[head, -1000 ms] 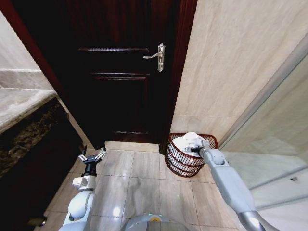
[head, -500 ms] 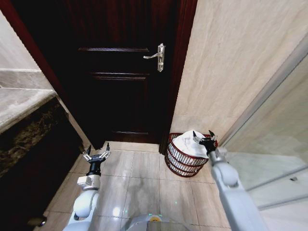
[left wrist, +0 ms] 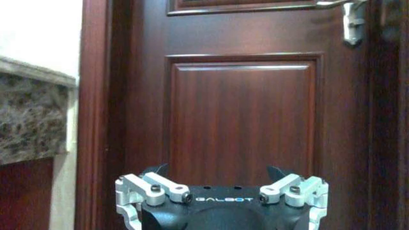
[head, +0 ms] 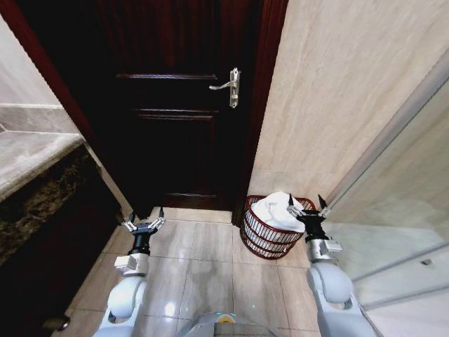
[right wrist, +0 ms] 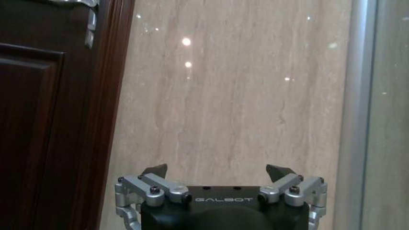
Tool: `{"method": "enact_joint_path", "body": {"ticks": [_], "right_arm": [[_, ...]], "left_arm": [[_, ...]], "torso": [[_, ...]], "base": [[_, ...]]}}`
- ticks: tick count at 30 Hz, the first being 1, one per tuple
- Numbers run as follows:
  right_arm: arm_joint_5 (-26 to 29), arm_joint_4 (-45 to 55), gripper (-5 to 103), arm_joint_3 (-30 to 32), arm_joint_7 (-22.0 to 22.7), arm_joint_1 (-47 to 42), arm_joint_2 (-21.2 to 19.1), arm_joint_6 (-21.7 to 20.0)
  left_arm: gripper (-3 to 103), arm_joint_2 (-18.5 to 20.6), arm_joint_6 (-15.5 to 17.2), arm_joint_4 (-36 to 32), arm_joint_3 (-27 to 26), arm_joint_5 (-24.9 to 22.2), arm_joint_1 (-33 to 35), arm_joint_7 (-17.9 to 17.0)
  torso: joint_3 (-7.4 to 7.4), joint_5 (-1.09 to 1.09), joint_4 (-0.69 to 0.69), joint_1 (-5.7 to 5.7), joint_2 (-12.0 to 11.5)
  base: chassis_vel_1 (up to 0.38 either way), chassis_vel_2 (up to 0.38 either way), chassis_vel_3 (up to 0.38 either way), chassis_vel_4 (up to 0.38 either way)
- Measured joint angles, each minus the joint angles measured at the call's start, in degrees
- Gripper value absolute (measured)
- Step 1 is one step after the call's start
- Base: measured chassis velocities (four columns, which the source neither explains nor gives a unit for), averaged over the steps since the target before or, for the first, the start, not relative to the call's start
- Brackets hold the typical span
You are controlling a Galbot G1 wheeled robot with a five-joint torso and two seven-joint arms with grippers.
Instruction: Discard the used towel into the hamper.
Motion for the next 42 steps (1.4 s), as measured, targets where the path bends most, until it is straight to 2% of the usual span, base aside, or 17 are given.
{"method": "enact_joint_path", "body": {"ticks": [5,13,17,42], "right_arm": [[1.0,0.4,100,1.8,-0.5,-1.9,-0.4,0.8],[3.0,1.6,100,2.9,-0.6,-3.1,-0.8,0.5],[3.5,2.1,100,3.2,-1.1,-3.1,-1.2,-0.3],[4.5,4.0,100,3.5,-1.6,-4.4,-1.7,-0.3]], "left_arm": [[100,2.6,1.4,-1.5,0.2,-0.4,0.1,0.0],[100,3.4,2.6,-2.8,-0.6,-1.4,-0.7,-0.5],[100,2.8,3.6,-4.4,-0.9,-1.3,-0.8,-0.6],[100,0.4,3.6,-6.5,-0.9,0.9,0.6,-0.3]], "torso": [[1.03,0.00,0.00,0.59,1.6],[2.09,0.00,0.00,1.27,3.3],[2.74,0.01,0.00,1.79,4.5],[6.40,0.01,0.00,4.29,10.7]], "base": [[0.000,0.000,0.000,0.000],[0.000,0.000,0.000,0.000],[0.000,0.000,0.000,0.000],[0.000,0.000,0.000,0.000]]}}
